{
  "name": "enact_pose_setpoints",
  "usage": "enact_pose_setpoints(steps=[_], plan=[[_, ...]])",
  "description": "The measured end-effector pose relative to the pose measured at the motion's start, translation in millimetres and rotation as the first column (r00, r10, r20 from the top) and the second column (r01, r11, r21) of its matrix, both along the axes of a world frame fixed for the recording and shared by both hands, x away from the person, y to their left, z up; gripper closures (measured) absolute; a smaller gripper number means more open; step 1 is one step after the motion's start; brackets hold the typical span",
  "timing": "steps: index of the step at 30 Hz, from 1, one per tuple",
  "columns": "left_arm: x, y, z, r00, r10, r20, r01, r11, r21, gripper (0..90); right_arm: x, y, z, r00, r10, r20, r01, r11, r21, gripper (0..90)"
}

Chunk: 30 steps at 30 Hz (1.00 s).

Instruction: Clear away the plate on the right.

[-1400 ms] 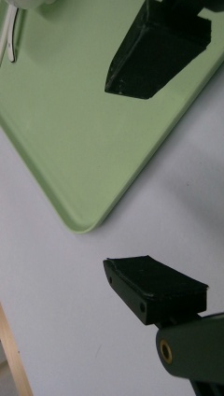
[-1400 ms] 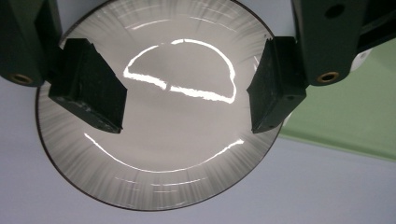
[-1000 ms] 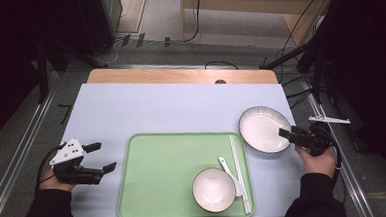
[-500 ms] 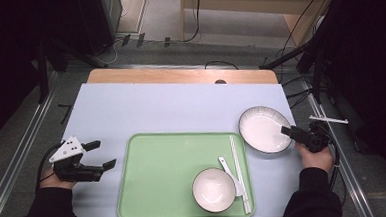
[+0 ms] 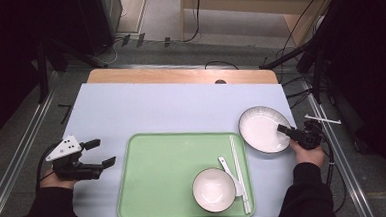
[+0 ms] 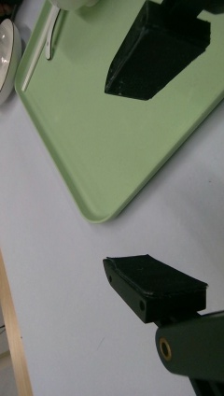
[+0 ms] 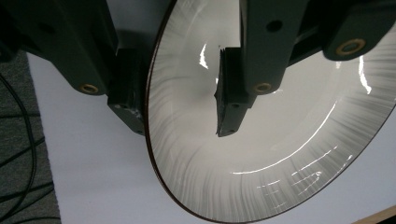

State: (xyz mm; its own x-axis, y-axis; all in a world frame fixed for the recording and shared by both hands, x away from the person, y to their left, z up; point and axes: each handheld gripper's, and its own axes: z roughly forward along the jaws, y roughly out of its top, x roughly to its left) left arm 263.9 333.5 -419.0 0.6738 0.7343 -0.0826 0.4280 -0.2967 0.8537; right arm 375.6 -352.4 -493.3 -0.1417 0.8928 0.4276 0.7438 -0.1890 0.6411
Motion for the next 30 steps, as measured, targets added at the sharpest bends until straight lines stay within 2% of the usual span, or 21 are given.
enact_pose_setpoints(steps=[3,6,10,13,14,19,22,25,28,30], plan=[[0.6,0.0,-0.4,0.9998,-0.020,-0.005,0.020,0.9998,-0.008,14.4,1.4,0.0,-2.4,0.9999,0.000,0.013,0.000,1.000,0.024,58.6],[1.2,-0.8,-0.6,0.9998,-0.018,-0.011,0.018,0.9998,-0.006,14.9,2.5,0.4,-3.4,0.9998,0.005,0.022,-0.006,1.000,0.028,56.3],[1.1,-2.3,-0.8,0.9998,-0.020,-0.009,0.020,0.9998,0.000,14.9,3.6,-0.4,-5.7,0.9994,-0.033,0.013,0.031,0.995,0.099,54.7],[1.2,-2.5,-0.8,0.9998,-0.020,-0.009,0.020,0.9998,-0.002,14.9,2.6,9.5,-2.2,0.9984,-0.056,0.010,0.056,0.998,0.018,55.9],[1.4,-2.4,-0.8,0.9997,-0.024,-0.006,0.024,0.9997,0.000,14.9,2.7,11.0,-2.1,0.9981,-0.060,0.014,0.060,0.998,0.006,56.4],[0.6,-5.3,-1.8,0.9990,-0.043,-0.010,0.043,0.9987,0.026,14.9,2.7,3.9,-5.4,0.9947,-0.103,-0.008,0.103,0.992,0.070,71.6],[0.7,-5.1,-1.7,0.9992,-0.039,-0.010,0.039,0.9988,0.028,14.9,3.8,2.6,-5.8,0.9933,-0.115,-0.013,0.116,0.991,0.071,74.2],[0.8,-3.8,-1.8,0.9993,-0.036,-0.011,0.036,0.9991,0.020,14.9,4.7,-1.3,-6.3,0.9913,-0.127,-0.035,0.130,0.984,0.120,77.6],[1.0,-3.5,-1.8,0.9986,-0.052,-0.011,0.052,0.9986,0.000,16.6,5.0,-3.6,-5.4,0.9895,-0.136,-0.047,0.142,0.979,0.144,79.5],[1.0,-3.4,-1.2,0.9984,-0.056,-0.005,0.056,0.9984,-0.012,17.3,4.7,-4.3,-3.5,0.9857,-0.157,-0.061,0.165,0.972,0.167,80.9]])
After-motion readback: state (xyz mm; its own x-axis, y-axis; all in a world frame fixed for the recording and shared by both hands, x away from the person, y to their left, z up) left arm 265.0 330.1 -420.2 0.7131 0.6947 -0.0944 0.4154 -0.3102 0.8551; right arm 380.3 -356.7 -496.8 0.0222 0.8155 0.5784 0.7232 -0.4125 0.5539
